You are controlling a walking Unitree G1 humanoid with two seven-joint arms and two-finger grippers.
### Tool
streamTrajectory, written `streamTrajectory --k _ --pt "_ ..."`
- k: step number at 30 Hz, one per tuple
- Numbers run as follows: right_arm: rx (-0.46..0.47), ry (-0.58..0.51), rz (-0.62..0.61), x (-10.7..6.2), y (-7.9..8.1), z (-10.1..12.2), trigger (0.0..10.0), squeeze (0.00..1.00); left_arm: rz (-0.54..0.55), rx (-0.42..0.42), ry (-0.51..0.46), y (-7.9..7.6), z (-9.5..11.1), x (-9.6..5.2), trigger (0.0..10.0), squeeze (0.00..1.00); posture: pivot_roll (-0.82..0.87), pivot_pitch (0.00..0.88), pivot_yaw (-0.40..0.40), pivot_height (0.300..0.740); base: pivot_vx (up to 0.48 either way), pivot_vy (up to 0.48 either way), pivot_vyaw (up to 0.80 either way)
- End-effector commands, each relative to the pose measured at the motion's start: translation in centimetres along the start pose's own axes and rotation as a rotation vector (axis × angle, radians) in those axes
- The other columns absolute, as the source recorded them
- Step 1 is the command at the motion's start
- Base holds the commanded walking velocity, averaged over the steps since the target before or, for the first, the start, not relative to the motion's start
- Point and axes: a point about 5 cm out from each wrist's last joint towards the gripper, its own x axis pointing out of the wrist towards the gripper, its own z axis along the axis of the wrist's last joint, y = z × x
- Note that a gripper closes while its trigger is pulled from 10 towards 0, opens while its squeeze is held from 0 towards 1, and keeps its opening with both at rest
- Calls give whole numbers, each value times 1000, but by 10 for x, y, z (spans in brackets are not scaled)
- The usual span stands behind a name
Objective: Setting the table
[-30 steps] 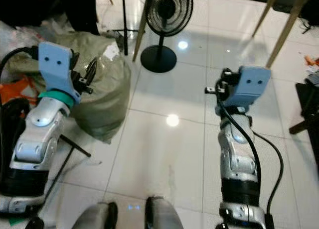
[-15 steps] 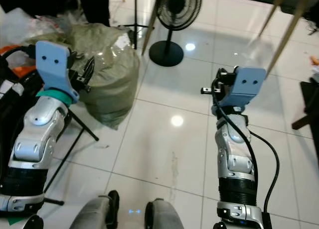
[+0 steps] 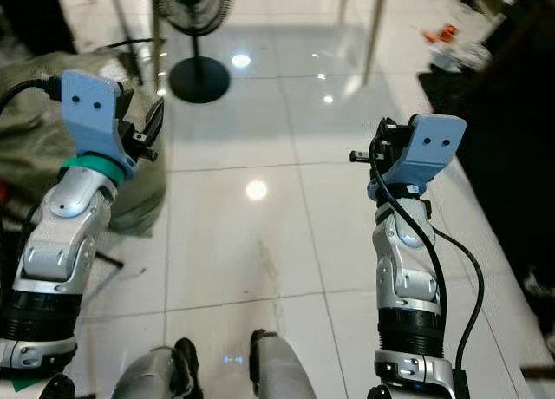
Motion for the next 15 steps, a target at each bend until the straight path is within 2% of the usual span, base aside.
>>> streamTrajectory --k 1,15 --pt "2 23 -12 -2 -4 -4 10000 0 -14 -11 15 -2 -2 0 10000 0 11 102 30 740 0 0 -800" --pt "1 25 -16 -1 -5 -4 10000 0 -13 5 33 -3 -4 0 10000 0 9 96 30 740 0 0 -800"
